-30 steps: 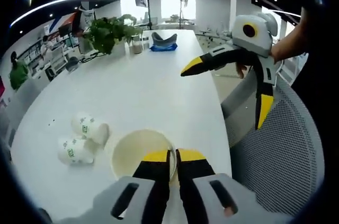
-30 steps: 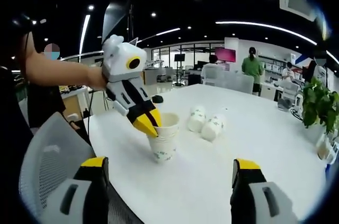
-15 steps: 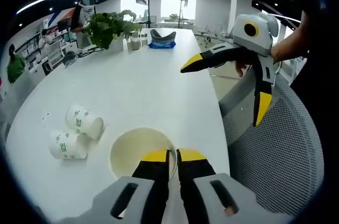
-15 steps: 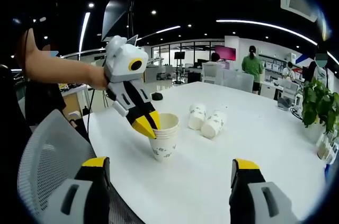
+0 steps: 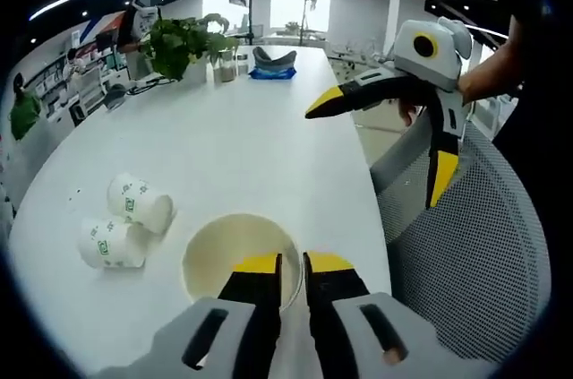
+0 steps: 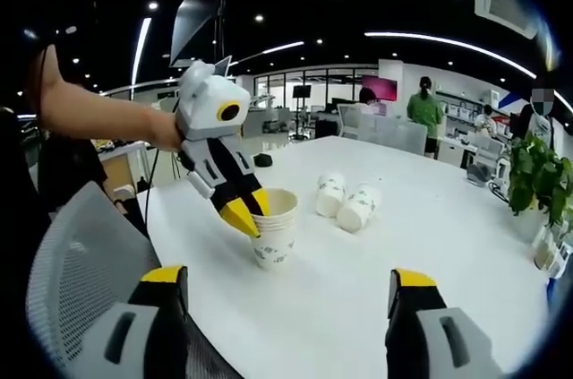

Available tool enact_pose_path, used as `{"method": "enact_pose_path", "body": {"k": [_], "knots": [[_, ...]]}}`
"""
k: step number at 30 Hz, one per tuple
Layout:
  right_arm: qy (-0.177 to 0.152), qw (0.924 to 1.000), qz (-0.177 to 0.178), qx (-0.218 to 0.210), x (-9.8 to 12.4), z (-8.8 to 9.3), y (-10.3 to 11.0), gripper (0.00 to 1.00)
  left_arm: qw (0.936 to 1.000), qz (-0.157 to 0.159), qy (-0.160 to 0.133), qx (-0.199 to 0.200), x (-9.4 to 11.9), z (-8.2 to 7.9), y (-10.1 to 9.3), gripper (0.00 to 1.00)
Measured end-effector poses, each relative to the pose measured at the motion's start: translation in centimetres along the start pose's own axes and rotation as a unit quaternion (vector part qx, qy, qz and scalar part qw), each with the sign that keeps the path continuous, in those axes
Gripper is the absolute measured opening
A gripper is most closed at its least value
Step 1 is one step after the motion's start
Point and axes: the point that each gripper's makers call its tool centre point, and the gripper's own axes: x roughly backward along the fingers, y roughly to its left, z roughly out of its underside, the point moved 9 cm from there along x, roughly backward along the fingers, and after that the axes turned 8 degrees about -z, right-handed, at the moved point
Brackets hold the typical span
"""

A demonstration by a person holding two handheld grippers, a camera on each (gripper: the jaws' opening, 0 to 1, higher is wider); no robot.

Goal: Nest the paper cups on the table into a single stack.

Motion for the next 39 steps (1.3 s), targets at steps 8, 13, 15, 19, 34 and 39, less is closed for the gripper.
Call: {"method": "enact_pose_path", "body": {"k": [8, 13, 15, 19, 34, 39], "knots": [[0.003, 0.9999, 0.007, -0.008, 0.1, 0.0, -0.2, 0.91, 0.9990, -0.030, -0.024, 0.021, 1.5, -0.2, 0.2, 0.21], [-0.002, 0.9998, 0.015, -0.010, 0.3, -0.3, -0.3, 0.91, 0.9931, -0.057, -0.085, 0.057, 3.2, -0.9, 0.3, 0.26], [0.000, 0.9998, 0.013, -0.014, 0.3, -0.3, -0.3, 0.91, 0.9914, -0.066, -0.093, 0.063, 3.8, -0.6, 0.6, 0.28], [-0.003, 0.9997, 0.011, -0.024, 0.5, -0.5, -0.5, 0.91, 0.9860, -0.093, -0.116, 0.076, 4.9, -0.3, 0.8, 0.35], [-0.010, 0.9985, 0.024, -0.048, 0.0, -3.0, -4.0, 0.94, 0.9628, -0.194, -0.151, 0.112, 10.5, 3.1, -0.6, 0.60], [-0.003, 0.9983, 0.030, -0.050, -0.9, -3.2, -5.7, 0.92, 0.9597, -0.212, -0.144, 0.116, 12.0, 4.2, -1.1, 0.63]]}}
